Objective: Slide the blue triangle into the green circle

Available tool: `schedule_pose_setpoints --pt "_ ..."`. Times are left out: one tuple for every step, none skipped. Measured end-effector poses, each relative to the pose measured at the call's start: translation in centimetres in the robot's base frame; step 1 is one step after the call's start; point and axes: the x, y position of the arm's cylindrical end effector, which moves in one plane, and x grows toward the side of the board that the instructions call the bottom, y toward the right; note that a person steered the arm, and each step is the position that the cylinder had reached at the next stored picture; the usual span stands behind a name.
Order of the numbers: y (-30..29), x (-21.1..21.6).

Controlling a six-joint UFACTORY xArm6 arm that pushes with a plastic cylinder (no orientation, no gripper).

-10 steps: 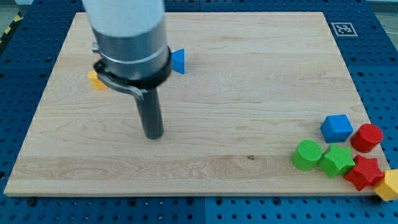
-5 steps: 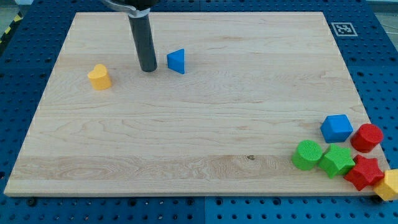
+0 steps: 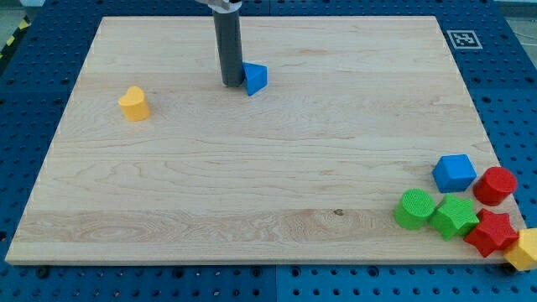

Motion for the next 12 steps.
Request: schedule_pose_setpoints --pt "0.0 -2.1" --pt "0.5 -2.6" --pt "2.9 -2.6" --pt "5.3 -2.4" --pt "5.8 -2.4" --pt "4.1 -3.3" --pt "0.8 -6.1" --pt "-0.8 -7.2" --pt "-0.1 -5.1" --pt "2.1 -1.8" --pt "4.8 1.6" --pt "7.5 4.1"
